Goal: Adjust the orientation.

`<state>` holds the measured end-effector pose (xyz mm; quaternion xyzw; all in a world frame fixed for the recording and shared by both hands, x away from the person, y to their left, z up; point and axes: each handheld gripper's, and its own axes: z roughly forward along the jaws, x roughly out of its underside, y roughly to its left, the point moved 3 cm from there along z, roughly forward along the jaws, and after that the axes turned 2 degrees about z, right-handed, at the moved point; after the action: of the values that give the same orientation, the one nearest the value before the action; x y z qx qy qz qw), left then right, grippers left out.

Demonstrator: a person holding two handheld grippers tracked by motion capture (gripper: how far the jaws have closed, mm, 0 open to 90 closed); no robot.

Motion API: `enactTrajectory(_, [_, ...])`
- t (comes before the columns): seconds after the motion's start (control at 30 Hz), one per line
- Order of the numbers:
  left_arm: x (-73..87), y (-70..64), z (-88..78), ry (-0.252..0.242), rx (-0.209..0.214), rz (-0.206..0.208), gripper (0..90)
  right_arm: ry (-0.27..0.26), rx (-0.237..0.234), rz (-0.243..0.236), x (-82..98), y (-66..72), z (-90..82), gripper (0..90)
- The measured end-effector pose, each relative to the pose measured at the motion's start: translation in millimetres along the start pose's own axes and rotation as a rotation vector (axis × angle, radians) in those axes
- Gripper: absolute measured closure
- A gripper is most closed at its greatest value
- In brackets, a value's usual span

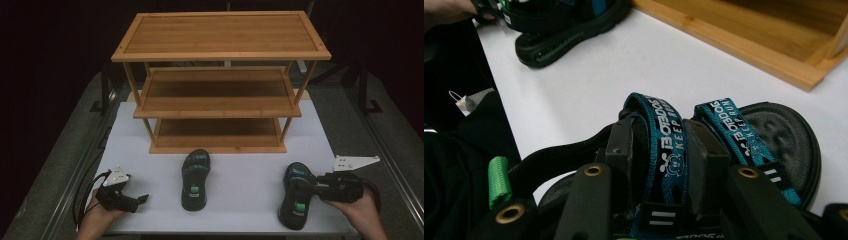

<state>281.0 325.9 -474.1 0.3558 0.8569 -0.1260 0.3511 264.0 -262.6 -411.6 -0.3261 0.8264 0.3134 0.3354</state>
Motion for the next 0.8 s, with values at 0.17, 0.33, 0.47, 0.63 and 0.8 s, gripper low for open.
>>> enactTrajectory(0.17, [0.0,0.0,-0.1,0.0,0.0,0.0,0.0,0.002,-0.012,-0.026,-9.7,5.7,2.9,66.9])
enactTrajectory(0.33, [0.0,0.1,-0.1,0.001,0.0,0.002,0.0,-0.003,-0.03,-0.05,-21.3,7.9,9.2,66.9])
enactTrajectory(0.47, [0.0,0.1,-0.1,0.0,0.0,0.002,0.0,-0.006,-0.042,-0.07,-31.7,10.7,16.3,66.9])
enactTrajectory(0.63, [-0.1,0.0,0.0,-0.001,0.0,0.001,0.0,-0.001,-0.068,-0.098,-44.5,15.5,29.8,66.9])
enactTrajectory(0.8, [-0.1,0.0,0.1,-0.002,0.0,0.0,0.0,0.005,-0.104,-0.131,-58.7,21.1,47.6,66.9])
